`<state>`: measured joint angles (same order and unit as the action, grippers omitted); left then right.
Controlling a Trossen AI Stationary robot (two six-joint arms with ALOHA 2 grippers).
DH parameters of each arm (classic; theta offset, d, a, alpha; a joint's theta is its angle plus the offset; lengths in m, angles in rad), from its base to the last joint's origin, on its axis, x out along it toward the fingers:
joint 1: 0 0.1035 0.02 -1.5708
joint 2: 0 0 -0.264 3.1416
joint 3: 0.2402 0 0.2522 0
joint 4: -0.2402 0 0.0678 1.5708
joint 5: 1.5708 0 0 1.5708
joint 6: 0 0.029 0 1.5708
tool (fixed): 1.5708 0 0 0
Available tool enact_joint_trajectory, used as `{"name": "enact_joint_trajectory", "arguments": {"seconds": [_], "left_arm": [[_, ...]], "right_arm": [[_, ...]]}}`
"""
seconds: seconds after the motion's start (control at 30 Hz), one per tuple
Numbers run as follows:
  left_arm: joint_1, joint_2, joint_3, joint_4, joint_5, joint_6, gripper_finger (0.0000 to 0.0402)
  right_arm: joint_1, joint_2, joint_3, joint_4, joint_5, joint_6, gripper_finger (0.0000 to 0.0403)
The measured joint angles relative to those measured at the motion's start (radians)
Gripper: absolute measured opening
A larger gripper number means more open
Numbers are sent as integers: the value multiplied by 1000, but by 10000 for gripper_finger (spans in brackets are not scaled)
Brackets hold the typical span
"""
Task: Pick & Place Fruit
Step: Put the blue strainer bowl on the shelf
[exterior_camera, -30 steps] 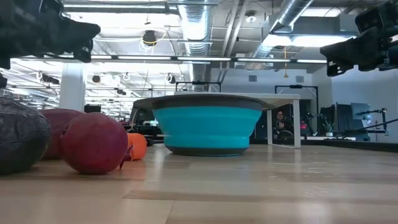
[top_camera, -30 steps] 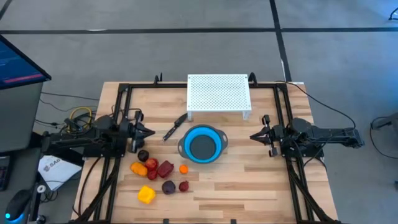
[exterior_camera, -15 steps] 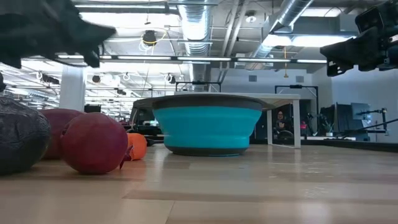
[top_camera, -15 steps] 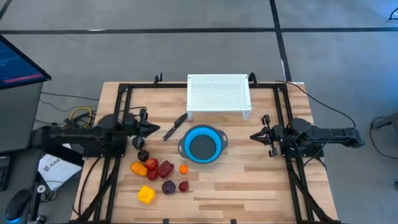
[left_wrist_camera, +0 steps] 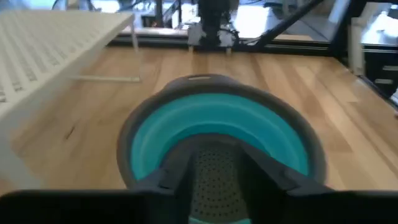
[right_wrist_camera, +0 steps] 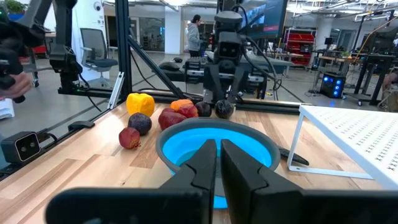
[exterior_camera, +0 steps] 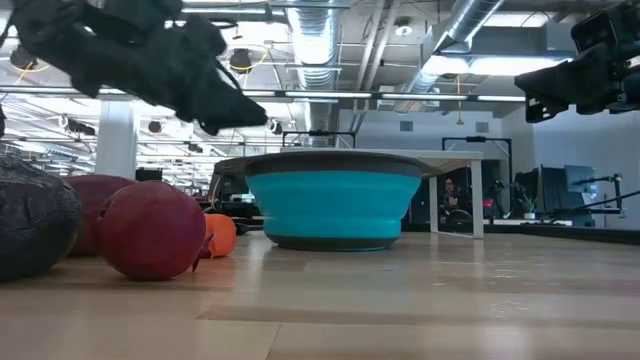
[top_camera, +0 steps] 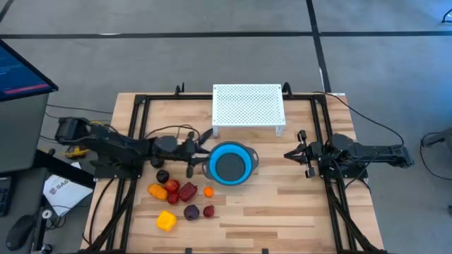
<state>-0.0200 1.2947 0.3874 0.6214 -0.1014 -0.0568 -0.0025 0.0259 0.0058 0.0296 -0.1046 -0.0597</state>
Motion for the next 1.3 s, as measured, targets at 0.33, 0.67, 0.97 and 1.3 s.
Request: {"name": "enact_joint_trajectory", "arguments": {"seconds": [0.33, 0.67, 0.97, 1.3], "left_arm": [[1, 57, 147, -272, -187, -220, 215], [1, 70, 155, -371, -243, -447, 176], [1, 169, 167, -365, -181, -556, 168], [1, 248, 199, -320, -129, -553, 120]], "right_arm": [[0, 0, 0, 0, 0, 0, 17], [0, 0, 0, 0, 0, 0, 17], [0, 0, 0, 0, 0, 0, 17], [0, 0, 0, 0, 0, 0, 17]]}}
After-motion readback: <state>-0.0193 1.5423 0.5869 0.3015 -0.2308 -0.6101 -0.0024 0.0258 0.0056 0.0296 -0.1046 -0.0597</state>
